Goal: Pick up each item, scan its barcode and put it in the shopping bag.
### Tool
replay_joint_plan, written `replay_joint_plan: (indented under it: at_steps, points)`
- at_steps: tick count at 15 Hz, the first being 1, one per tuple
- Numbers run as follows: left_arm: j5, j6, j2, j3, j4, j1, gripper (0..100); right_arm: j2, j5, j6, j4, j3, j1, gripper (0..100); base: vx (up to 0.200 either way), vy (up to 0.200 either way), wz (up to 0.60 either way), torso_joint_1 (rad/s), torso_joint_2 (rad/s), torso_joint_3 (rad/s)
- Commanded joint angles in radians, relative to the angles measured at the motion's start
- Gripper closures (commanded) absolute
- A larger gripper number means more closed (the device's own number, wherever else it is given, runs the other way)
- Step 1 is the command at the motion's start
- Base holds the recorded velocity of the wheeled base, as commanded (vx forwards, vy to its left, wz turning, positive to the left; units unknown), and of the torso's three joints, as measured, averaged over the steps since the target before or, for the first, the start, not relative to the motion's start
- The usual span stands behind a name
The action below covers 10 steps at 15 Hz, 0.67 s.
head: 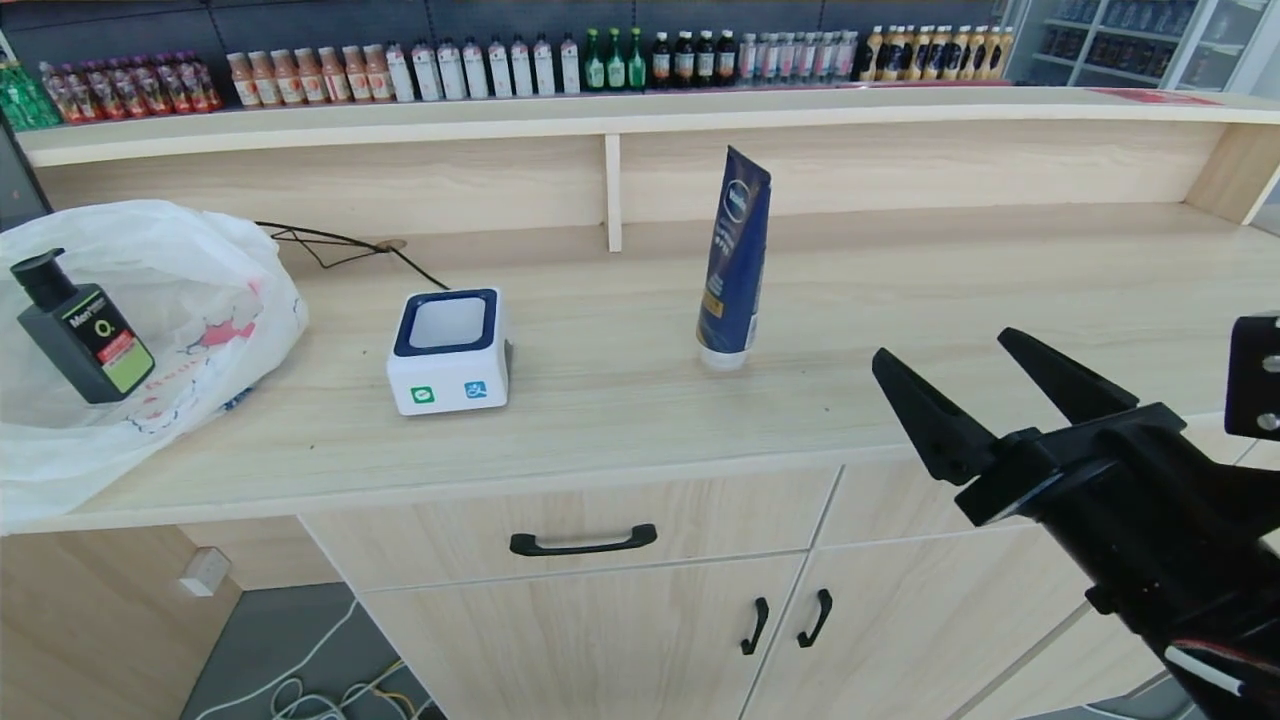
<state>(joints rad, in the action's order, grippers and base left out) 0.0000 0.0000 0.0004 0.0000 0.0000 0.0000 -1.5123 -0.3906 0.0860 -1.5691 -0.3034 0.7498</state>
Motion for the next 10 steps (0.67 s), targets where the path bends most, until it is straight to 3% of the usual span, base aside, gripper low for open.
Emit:
replay_joint_plan:
  at_steps: [1, 3, 6, 10]
  points:
    - [0.002, 0.0, 0.0, 0.0, 0.0, 0.0, 0, -0.051, 0.003, 0.017, -0.002, -0.108, 0.023, 0, 0.0, 0.0, 0.0, 0.0, 0.0, 0.0]
    - [0.0, 0.0, 0.0, 0.0, 0.0, 0.0, 0, -0.114, 0.004, 0.017, -0.002, -0.21, 0.025, 0, 0.0, 0.0, 0.0, 0.0, 0.0, 0.0]
    - [0.0, 0.0, 0.0, 0.0, 0.0, 0.0, 0, -0.167, 0.004, 0.017, -0.002, -0.264, 0.023, 0, 0.0, 0.0, 0.0, 0.0, 0.0, 0.0]
    - [0.002, 0.0, 0.0, 0.0, 0.0, 0.0, 0, -0.167, 0.003, 0.011, 0.233, -0.433, 0.019, 0, 0.0, 0.0, 0.0, 0.0, 0.0, 0.0]
